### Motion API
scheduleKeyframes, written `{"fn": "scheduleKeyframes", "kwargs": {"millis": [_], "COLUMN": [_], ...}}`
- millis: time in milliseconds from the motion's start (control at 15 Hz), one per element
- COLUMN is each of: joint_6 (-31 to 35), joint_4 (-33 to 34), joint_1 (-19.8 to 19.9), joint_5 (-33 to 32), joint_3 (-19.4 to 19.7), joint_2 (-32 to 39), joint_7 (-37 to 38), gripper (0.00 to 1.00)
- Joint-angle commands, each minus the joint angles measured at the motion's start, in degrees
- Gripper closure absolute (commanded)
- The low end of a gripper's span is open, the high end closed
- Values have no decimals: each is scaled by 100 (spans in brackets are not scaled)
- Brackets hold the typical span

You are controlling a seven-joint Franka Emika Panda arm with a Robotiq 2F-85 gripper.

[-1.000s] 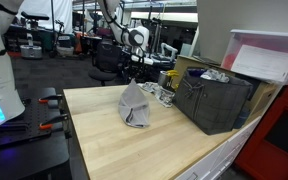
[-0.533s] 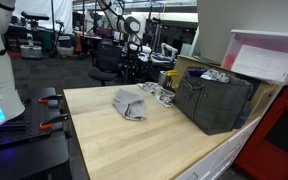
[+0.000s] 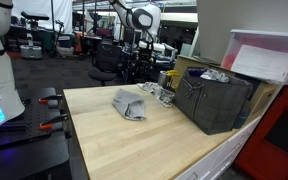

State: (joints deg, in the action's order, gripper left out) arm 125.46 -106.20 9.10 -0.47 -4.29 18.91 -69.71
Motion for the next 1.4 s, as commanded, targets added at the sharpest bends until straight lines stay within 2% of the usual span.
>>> {"fn": "scheduleKeyframes", "kwargs": {"millis": [0, 600, 1333], "joint_6": [-23, -88, -256], "joint_4": [-73, 545, 2183], "joint_1": [127, 530, 843], "joint_5": [167, 472, 335], "joint_3": [300, 430, 445], "joint_2": [255, 1544, 3123], "joint_7": [103, 403, 593], "gripper": [0, 0, 0]}}
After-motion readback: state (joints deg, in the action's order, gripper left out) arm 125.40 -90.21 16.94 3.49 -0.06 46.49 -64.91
